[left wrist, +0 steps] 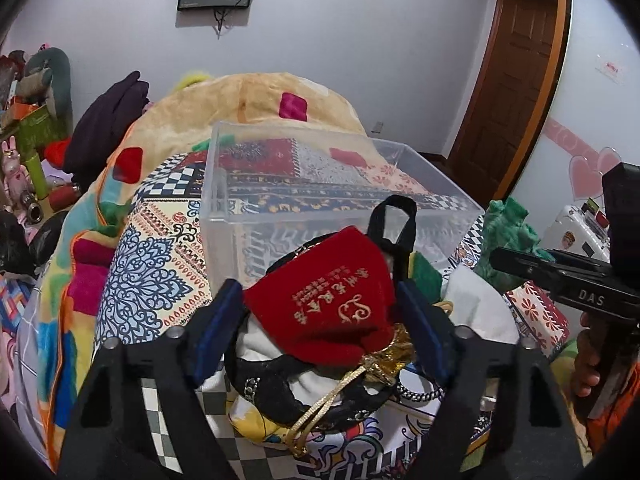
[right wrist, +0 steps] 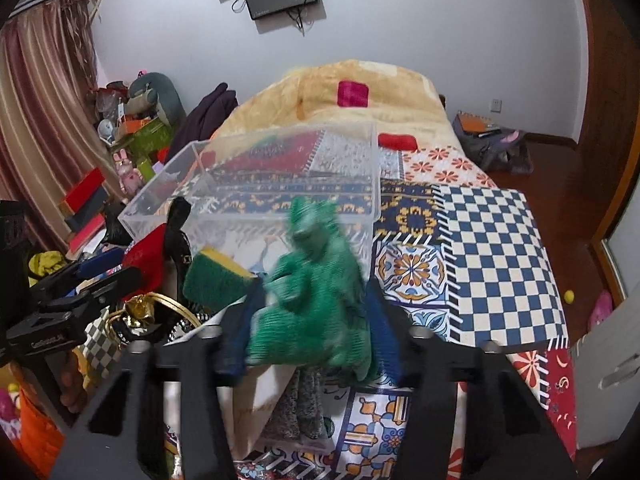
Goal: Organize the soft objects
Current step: 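Grasp the red pouch with the left tool while the right tool grasps the green knit glove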
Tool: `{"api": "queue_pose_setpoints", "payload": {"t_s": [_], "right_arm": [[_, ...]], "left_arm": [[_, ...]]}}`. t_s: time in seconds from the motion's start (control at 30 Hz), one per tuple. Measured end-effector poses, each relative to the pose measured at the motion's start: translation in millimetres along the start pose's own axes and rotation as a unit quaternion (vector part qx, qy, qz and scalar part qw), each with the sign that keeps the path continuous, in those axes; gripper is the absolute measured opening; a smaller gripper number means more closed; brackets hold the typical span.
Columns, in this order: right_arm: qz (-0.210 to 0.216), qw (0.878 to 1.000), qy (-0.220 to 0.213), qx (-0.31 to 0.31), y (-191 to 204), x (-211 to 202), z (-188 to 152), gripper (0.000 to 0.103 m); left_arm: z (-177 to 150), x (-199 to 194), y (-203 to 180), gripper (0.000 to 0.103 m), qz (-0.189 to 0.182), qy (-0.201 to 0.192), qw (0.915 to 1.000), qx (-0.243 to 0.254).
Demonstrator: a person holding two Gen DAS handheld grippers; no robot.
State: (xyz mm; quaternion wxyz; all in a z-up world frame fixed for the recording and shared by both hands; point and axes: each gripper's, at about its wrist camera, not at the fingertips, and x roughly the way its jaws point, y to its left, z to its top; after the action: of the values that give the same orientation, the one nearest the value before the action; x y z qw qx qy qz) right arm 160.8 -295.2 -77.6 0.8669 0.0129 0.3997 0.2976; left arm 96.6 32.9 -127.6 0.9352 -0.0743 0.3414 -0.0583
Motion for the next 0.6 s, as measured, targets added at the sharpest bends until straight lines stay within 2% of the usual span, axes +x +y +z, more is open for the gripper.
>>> {"api": "queue_pose_setpoints", "payload": {"t_s": [0.13,0.2,0.27,0.33,0.43,0.6], "right_arm": [[-0.005,1.000,-0.004,-0.005,0,0,0,0.024],[-0.008,1.000,-0.008,-0.007,0,-1,2,0.021],[-0.008,1.000,-0.013,-0.007,-1,-2,3,0.019],[-0.007,1.000,-0.018,-0.008,-1,-5,4,0.017],[-0.008,0.999,-0.032,-0.010,1,-14,6,0.016],[-0.003,0.998,-0.058,-0.011,5,-30,12,0.016]], "left_arm": [[1,-2,-2,0.048,-0.004,0.001,1.0000,0.001],[1,-5,-3,0.039,-0.007,-0.003,1.0000,0.005],[1,-8,-7,0.024,-0.008,-0.004,0.9998,0.018],[0,-10,-11,0.016,-0.006,-0.006,0.9995,0.029],[0,-16,-16,0.011,0.001,-0.012,0.9992,0.039],[5,-36,-16,0.008,0.004,-0.032,0.9988,0.036]]}}
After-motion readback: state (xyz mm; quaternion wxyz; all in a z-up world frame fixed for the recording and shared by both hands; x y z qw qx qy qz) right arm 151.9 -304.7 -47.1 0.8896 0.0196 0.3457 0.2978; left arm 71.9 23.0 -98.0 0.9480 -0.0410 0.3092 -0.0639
